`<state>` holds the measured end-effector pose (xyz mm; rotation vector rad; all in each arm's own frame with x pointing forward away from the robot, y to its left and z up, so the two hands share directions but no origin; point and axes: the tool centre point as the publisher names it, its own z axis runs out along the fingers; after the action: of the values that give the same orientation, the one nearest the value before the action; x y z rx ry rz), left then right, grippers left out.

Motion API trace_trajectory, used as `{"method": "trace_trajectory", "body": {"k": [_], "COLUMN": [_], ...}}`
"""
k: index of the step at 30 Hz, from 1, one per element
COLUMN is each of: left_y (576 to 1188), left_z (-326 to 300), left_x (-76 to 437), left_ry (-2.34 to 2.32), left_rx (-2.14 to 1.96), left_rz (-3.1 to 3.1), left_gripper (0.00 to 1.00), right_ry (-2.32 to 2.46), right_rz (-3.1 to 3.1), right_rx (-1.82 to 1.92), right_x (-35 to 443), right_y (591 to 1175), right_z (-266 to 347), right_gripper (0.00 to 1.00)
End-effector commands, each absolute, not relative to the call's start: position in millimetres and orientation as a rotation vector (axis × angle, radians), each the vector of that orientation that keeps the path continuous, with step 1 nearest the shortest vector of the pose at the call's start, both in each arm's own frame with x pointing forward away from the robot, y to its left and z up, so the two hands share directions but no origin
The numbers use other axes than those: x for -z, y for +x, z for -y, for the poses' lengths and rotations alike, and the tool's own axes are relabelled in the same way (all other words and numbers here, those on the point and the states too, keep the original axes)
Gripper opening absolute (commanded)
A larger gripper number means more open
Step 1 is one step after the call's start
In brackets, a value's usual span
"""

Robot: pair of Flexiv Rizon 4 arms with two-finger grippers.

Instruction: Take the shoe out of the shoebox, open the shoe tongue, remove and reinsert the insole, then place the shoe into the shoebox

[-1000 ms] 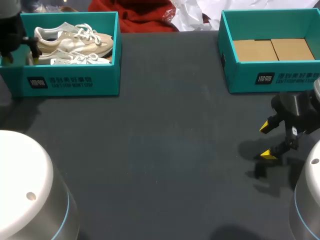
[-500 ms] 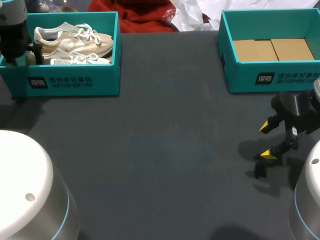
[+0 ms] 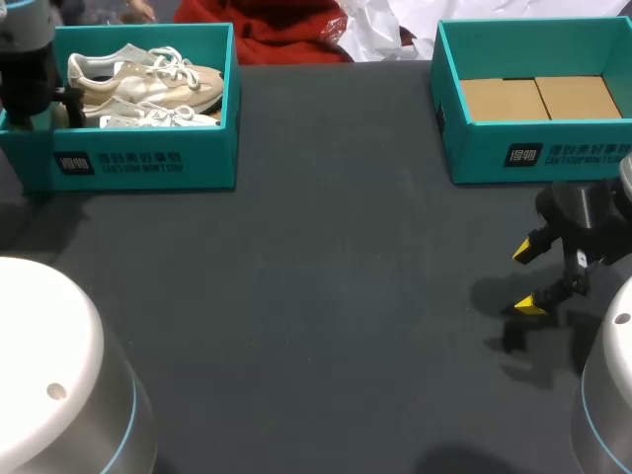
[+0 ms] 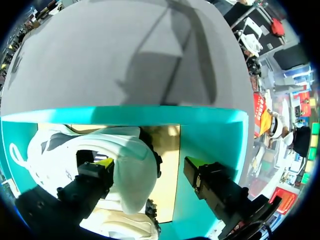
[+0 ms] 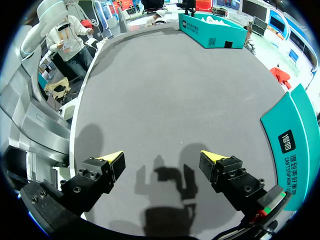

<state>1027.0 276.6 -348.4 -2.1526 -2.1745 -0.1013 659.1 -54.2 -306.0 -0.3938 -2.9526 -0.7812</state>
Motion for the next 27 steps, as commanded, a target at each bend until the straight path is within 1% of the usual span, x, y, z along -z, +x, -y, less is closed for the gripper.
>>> {"method": "trace_trajectory", "body": {"k": [1, 5, 6, 9, 10, 14, 16, 17, 27], "left_y": [1029.7, 1030.4, 1030.8, 1031.9, 1032.1, 1033.0, 1033.4, 1033.4, 1032.9], "left_z": [-278.7, -280.3, -281.0, -281.7, -281.8, -281.4, -281.1, -281.0, -282.2], "left_x": [354.0, 358.0, 358.4, 358.7, 358.7, 358.8, 358.7, 358.7, 357.2], "left_ry": [-2.152, -2.152, -2.151, -2.151, -2.150, -2.154, -2.156, -2.158, -2.170], "left_rx": [0.104, 0.122, 0.124, 0.129, 0.132, 0.149, 0.154, 0.156, 0.160], "left_rz": [2.173, 2.170, 2.170, 2.171, 2.172, 2.169, 2.165, 2.163, 2.143], "left_gripper": [0.79, 0.69, 0.63, 0.55, 0.51, 0.42, 0.13, 0.00, 0.00], "right_ry": [-0.396, -0.396, -0.396, -0.396, -0.396, -0.396, -0.396, -0.396, -0.396], "right_rz": [2.957, 2.957, 2.957, 2.957, 2.957, 2.957, 2.957, 2.957, 2.957], "right_rx": [0.779, 0.779, 0.779, 0.779, 0.779, 0.779, 0.779, 0.779, 0.779], "right_x": [306.1, 306.1, 306.1, 306.1, 306.1, 306.1, 306.1, 306.1, 306.1], "right_y": [657.1, 657.1, 657.1, 657.1, 657.1, 657.1, 657.1, 657.1, 657.1], "right_z": [53.9, 53.9, 53.9, 53.9, 53.9, 53.9, 53.9, 53.9, 53.9], "right_gripper": [1.00, 1.00, 1.00, 1.00, 1.00, 1.00, 1.00, 1.00, 1.00]}}
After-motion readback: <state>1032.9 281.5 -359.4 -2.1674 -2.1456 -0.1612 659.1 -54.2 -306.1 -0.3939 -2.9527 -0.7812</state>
